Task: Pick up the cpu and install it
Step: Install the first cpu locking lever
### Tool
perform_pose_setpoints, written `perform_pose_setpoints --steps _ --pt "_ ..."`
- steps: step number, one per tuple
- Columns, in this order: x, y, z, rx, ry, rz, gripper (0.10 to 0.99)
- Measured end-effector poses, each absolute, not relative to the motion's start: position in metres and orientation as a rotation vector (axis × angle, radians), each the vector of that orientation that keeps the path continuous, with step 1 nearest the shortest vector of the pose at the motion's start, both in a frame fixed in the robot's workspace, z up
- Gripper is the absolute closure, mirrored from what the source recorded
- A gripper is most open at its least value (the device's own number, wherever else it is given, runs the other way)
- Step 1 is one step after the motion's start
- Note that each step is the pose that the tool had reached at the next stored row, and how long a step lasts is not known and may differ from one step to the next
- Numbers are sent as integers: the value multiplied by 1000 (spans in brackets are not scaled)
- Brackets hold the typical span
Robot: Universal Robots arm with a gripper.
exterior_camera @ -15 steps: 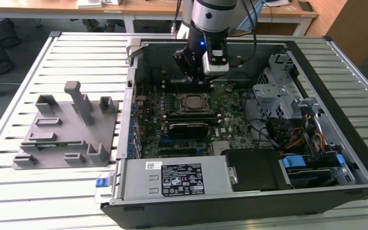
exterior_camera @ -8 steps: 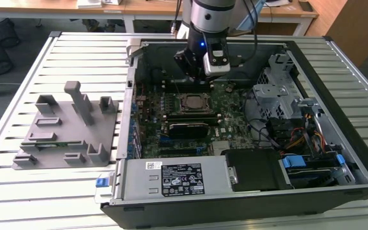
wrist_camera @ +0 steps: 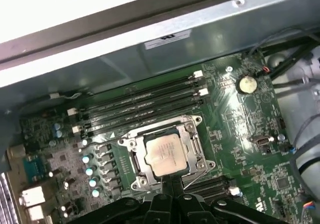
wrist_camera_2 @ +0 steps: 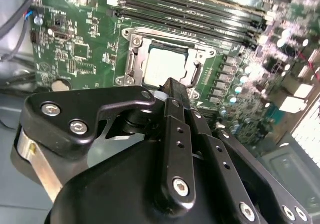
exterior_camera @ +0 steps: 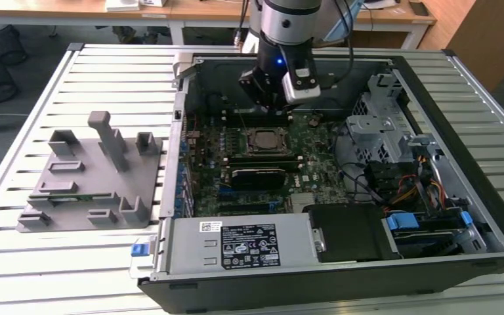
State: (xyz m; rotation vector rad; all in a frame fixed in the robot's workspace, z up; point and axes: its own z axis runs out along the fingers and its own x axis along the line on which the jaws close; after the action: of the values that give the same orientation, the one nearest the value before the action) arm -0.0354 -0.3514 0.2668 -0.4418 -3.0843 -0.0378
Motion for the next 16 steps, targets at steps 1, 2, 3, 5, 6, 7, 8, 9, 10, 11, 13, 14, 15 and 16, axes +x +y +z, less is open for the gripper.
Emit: perform_pose_setpoints --steps 1,2,3,5,6,7,8,9,10,11,13,14,15,16 --pt "-35 -351 267 -414 -3088 -38 976" --pt "-35 -351 267 -387 -3092 -37 976" --pt "-35 -351 267 -363 -3096 -37 976" --pt "-35 -351 266 -335 -3108 -38 976" --pt "-35 -351 266 -328 -3119 -40 976" --pt "-35 -351 266 -320 -3132 -43 976" --pt "-35 -351 266 -313 -3141 -44 976" --pt "-35 -351 266 -300 -3147 -45 976" --pt "-35 -351 266 -277 -3149 -45 976" --pt "-35 -351 266 -249 -3152 -46 976" --pt "-35 -351 265 -193 -3155 -46 976" --pt "-36 -351 265 -179 -3156 -46 976" --pt "-39 -351 265 -178 -3156 -47 976" --pt "-43 -351 265 -178 -3157 -47 976"
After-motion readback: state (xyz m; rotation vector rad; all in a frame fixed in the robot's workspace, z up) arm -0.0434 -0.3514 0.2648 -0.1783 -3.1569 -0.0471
